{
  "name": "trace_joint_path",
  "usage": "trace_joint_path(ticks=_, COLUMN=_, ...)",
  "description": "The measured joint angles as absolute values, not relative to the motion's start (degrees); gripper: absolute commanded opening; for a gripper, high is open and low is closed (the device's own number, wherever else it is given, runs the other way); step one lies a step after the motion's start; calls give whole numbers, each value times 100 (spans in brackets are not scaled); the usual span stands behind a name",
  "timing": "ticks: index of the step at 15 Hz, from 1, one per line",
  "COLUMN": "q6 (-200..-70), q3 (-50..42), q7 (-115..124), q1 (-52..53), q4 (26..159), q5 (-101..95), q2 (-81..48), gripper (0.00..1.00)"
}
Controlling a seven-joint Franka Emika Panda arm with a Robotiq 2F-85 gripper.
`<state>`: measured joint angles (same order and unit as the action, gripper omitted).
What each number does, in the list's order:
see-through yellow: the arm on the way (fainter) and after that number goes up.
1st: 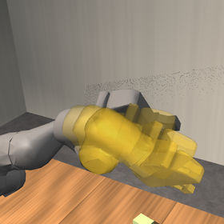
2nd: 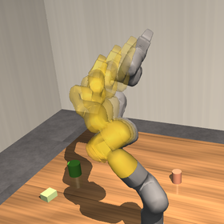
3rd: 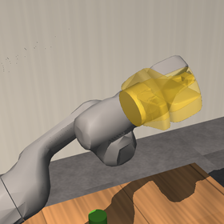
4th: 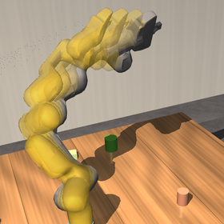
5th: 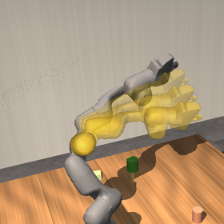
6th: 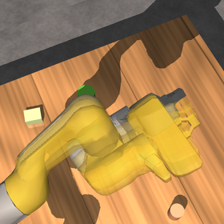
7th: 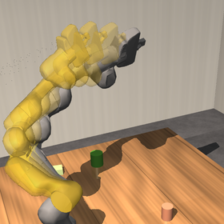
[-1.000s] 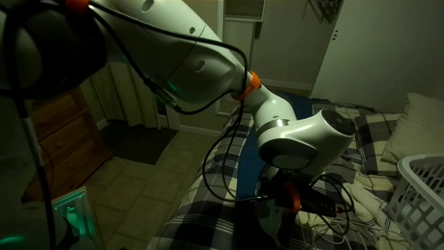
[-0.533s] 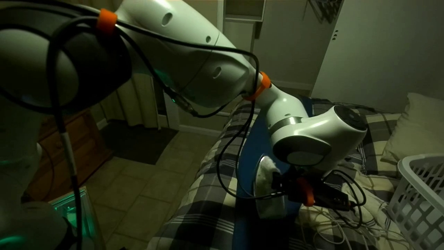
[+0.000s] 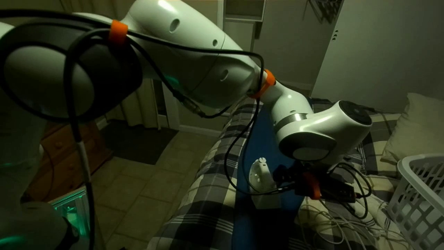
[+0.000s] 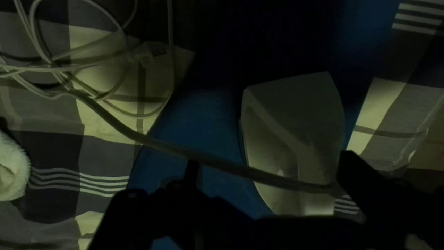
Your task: Iron the blue cloth
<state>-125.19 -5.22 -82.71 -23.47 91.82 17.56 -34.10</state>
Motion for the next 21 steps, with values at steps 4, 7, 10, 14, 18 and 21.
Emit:
trace_joint_path(ticks=4, q6=-12540, q3=-365, q7=-8298, q1=-2273, q4=9083, q5=1733, q2=-3315, gripper=100)
trace_joint_path(ticks=7, q6=-12492, q3=-271, q7=-8295, q1=-2180, q4=9082, q5=1729, q2=-3256, gripper=100)
trace_joint_path(ticks=10, q6=-12387, q3=-172, q7=-8294, q1=-2144, q4=9082, q5=1729, q2=-3316, gripper=100)
trace_joint_path(ticks=14, q6=-12269, q3=-111, q7=-8296, q1=-2138, q4=9068, q5=1729, q2=-3538, gripper=100)
trace_joint_path(ticks=18, q6=-12063, q3=-77, q7=-8293, q1=-2128, q4=9061, q5=1729, q2=-3720, gripper=100)
trace_joint_path(ticks=21, q6=-12003, q3=-72, q7=-8289, q1=-2098, q4=9060, q5=1729, q2=-3770, gripper=66)
